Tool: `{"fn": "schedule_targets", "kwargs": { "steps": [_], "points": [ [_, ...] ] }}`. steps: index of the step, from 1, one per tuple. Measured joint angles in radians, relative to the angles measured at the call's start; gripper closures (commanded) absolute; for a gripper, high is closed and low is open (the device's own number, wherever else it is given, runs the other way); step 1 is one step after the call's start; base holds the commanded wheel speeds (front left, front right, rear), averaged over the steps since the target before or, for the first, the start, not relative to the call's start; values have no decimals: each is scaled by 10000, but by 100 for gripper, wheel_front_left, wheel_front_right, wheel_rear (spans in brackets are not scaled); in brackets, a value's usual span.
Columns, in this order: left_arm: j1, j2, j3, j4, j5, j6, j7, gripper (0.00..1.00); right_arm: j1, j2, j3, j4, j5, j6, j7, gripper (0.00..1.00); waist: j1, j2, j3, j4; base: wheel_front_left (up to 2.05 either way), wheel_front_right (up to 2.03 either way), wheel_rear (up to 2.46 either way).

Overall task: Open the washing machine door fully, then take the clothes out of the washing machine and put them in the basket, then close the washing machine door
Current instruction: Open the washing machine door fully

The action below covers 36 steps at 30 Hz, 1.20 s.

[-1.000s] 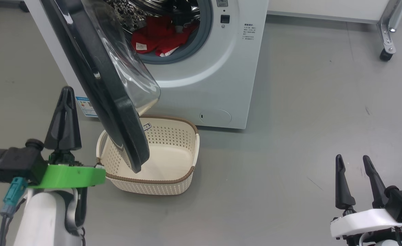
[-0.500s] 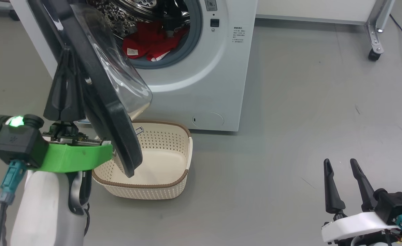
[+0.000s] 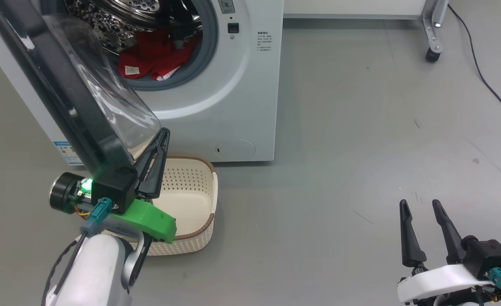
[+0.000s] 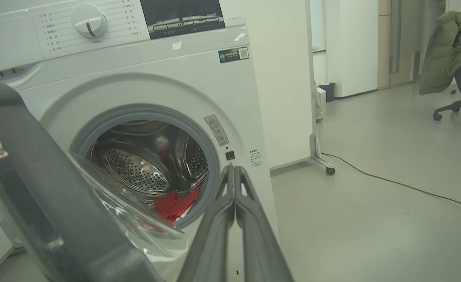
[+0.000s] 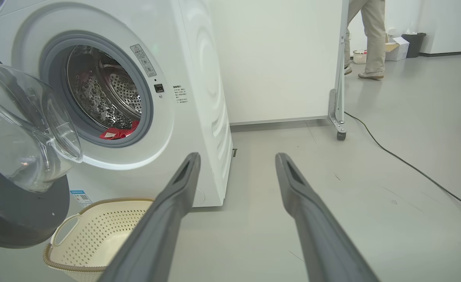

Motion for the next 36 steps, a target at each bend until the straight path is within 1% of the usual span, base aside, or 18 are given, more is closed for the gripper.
{"fn": "schedule_targets", "kwargs": {
  "steps": [6,13,19,27,36],
  "points": [
    [334,25,128,823,23,35,359,100,-20,44,-84,10,0,0,0,0,0,0,81,-421,0,0,0],
    [337,29,614,1484,-10,393,537,100,-72,56,-161,31,0,0,0,0,0,0,190,-790,0,0,0],
    [329,0,1051,2052,-372,696,648,100,-104,58,-384,31,-6,0,0,0,0,0,318,-1010,0,0,0],
    [124,-10,1185,2577,-407,811,589,100,-103,67,-581,23,-15,-2,0,0,0,0,394,-981,0,0,0],
    [-34,-119,1093,2987,-433,811,382,100,-99,77,-683,15,-86,0,0,0,1,0,380,-583,0,0,0]
  ]
}}
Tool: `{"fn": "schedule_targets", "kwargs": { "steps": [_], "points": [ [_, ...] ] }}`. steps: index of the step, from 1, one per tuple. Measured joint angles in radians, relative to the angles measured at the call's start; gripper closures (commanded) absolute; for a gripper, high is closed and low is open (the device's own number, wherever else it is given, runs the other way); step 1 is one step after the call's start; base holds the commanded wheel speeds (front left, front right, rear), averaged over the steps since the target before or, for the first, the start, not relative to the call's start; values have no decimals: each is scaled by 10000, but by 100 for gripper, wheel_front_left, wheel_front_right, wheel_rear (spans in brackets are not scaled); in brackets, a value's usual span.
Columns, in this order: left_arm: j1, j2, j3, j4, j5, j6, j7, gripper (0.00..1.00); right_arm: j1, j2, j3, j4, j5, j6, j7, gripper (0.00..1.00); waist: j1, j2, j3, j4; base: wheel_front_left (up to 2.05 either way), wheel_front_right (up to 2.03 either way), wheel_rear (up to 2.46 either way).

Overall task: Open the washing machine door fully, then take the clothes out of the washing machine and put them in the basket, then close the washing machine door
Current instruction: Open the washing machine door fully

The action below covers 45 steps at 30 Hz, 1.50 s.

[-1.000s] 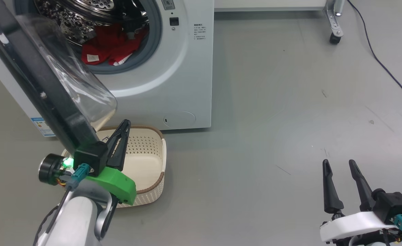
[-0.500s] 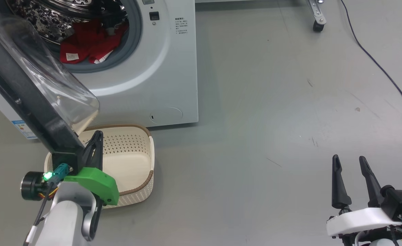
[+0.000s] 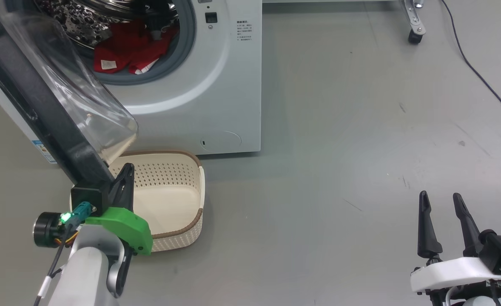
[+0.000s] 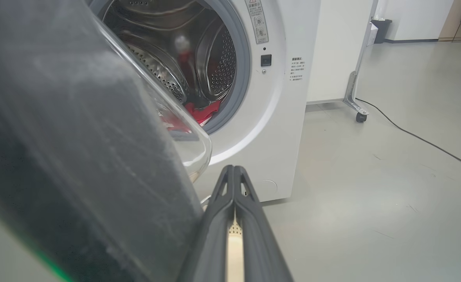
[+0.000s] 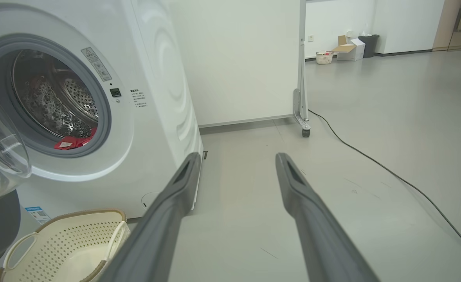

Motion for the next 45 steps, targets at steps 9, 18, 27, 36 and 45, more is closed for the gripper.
{"fn": "schedule_targets", "kwargs": {
  "steps": [9,18,27,36,45],
  "points": [
    [-117,-92,-71,374,-90,-2,-224,100,6,67,59,0,-17,46,0,0,0,0,9,558,0,0,0],
    [-171,-88,-40,681,-199,-2,-483,100,36,73,54,17,-19,123,0,0,0,0,-28,1219,0,0,0],
    [-361,-90,0,863,-278,-2,-723,100,48,71,40,52,-21,134,0,0,0,0,-83,1985,0,0,0],
    [-391,-90,163,1062,-451,0,-890,100,151,46,75,67,-92,207,0,0,0,0,-76,2778,0,0,0],
    [-398,-15,671,1135,-732,96,-982,100,126,35,351,-8,-217,249,65,0,0,0,222,3274,0,0,0]
  ]
}}
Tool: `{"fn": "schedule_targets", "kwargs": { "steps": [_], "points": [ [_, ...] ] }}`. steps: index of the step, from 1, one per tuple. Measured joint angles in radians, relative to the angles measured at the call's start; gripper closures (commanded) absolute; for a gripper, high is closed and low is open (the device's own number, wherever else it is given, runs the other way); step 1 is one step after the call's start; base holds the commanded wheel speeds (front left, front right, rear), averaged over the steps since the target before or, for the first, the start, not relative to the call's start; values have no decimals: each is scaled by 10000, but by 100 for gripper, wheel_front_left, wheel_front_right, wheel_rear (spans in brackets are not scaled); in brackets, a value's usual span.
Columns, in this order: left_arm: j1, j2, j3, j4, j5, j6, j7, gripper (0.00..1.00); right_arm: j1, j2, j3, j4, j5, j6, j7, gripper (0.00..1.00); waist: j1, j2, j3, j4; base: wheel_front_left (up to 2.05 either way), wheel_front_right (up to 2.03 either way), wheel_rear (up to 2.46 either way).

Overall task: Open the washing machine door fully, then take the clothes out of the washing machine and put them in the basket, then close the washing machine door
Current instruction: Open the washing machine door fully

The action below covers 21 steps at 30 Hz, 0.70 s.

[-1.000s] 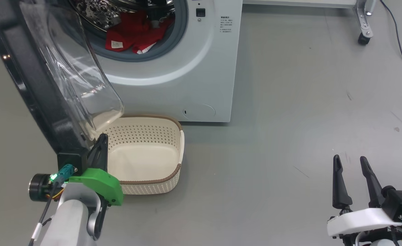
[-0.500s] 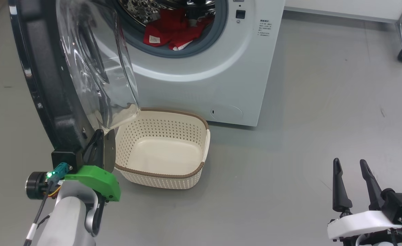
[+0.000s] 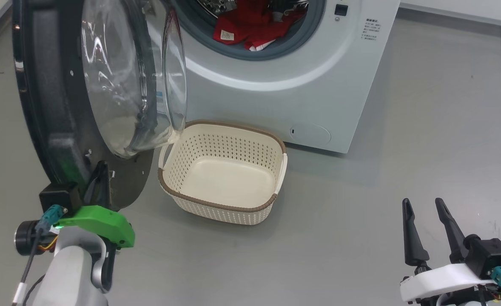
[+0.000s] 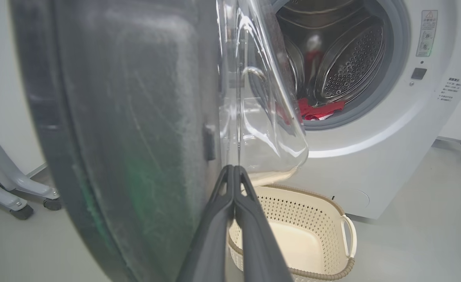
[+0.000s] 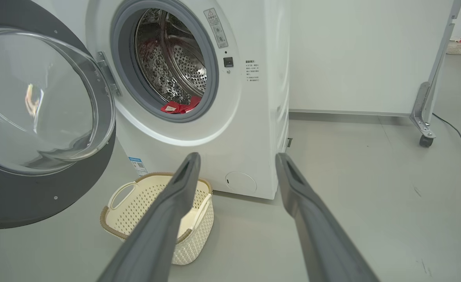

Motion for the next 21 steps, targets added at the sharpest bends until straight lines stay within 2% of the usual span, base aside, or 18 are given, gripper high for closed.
{"fn": "schedule_targets", "kwargs": {
  "steps": [21],
  "points": [
    [-429,941,1904,-196,-1041,405,-293,100,-635,-226,447,-215,-441,148,481,0,0,0,1407,80,0,0,0]
  ]
}}
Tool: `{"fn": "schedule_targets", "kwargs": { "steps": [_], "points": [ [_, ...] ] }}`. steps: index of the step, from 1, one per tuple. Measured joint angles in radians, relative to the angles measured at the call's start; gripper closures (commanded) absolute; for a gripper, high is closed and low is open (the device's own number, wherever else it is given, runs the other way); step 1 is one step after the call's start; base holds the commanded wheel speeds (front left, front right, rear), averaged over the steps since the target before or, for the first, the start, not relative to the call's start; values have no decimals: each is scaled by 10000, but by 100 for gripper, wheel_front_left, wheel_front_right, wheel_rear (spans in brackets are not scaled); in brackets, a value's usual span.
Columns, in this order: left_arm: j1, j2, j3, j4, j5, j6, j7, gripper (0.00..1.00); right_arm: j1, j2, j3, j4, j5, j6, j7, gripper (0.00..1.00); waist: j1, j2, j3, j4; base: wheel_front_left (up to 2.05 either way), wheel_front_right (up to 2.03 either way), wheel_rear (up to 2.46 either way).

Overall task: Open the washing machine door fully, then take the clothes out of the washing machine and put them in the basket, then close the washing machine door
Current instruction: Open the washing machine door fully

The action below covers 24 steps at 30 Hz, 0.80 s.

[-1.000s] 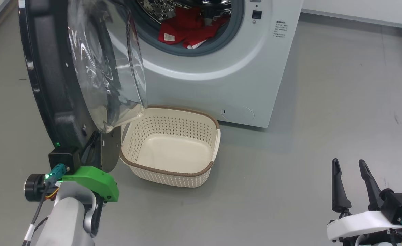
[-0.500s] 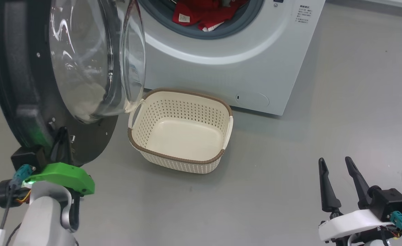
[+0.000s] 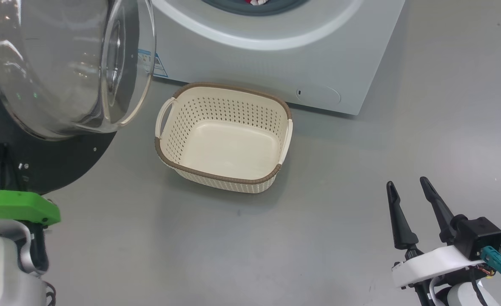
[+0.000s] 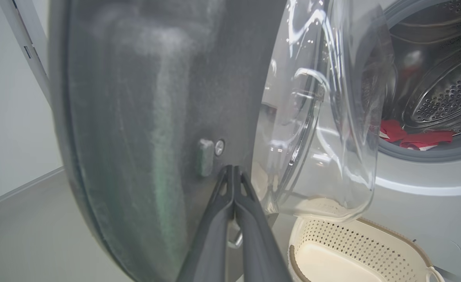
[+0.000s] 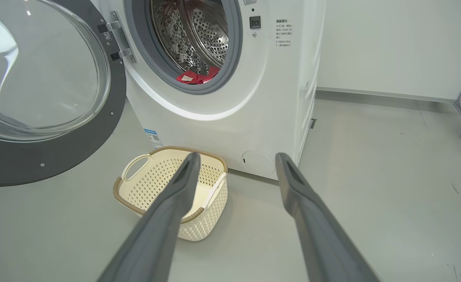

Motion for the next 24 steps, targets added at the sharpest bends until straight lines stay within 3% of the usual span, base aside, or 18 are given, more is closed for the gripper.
{"fn": "schedule_targets", "kwargs": {
  "steps": [24],
  "points": [
    [-1073,1766,1845,395,-1143,12,138,100,-858,-416,-10,-437,-497,-13,449,0,0,0,1852,-377,0,0,0]
  ]
}}
